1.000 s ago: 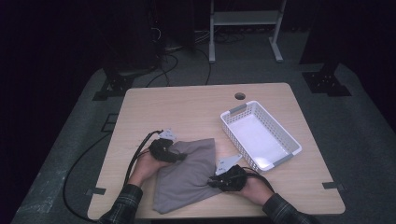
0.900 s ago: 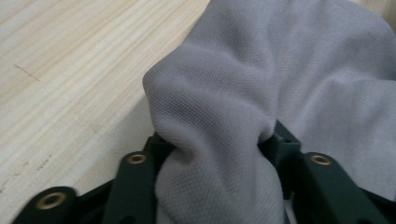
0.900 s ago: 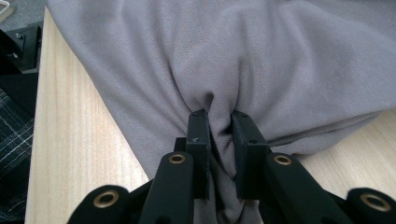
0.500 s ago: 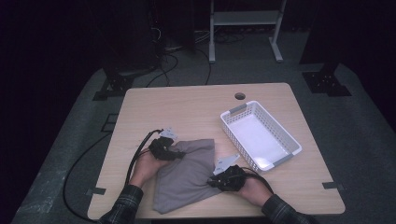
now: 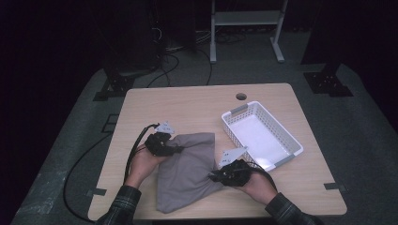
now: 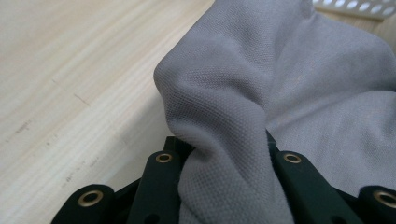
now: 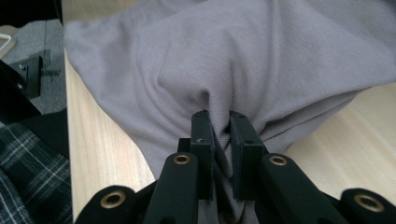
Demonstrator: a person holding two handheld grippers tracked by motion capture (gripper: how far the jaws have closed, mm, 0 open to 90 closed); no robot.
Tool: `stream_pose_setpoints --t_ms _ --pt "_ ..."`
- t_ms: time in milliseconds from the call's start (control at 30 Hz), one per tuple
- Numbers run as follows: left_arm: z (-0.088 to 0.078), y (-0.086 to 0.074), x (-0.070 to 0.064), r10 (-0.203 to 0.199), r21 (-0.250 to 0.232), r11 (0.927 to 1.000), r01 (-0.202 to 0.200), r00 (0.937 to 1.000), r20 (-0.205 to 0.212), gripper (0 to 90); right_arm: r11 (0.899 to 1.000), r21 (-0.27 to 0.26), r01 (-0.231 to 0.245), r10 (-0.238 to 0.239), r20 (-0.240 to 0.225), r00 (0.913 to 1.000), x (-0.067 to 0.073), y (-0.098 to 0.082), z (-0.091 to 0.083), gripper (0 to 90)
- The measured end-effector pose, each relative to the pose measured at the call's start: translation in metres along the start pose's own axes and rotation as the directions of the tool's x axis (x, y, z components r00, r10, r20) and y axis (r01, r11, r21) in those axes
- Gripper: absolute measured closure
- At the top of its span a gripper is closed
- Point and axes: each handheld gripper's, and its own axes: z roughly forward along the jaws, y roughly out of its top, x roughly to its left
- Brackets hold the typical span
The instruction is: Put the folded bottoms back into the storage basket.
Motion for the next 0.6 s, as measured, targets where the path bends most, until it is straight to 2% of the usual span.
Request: stream_pose_setpoints --t_ms 267,600 --pt "-0.011 0.020 -0.002 -0.013 -0.064 0.9978 0.013 0.9999 0.000 72.4 0.999 -0.046 -0.017 0.018 0.029 0.9994 -0.009 0.007 -0.022 81.1" --pt "-0.019 0.056 -0.008 0.021 -0.120 0.9925 -0.022 0.9998 -0.007 72.4 0.994 -0.106 -0.028 0.036 0.077 0.9964 -0.025 0.011 -0.055 81.1"
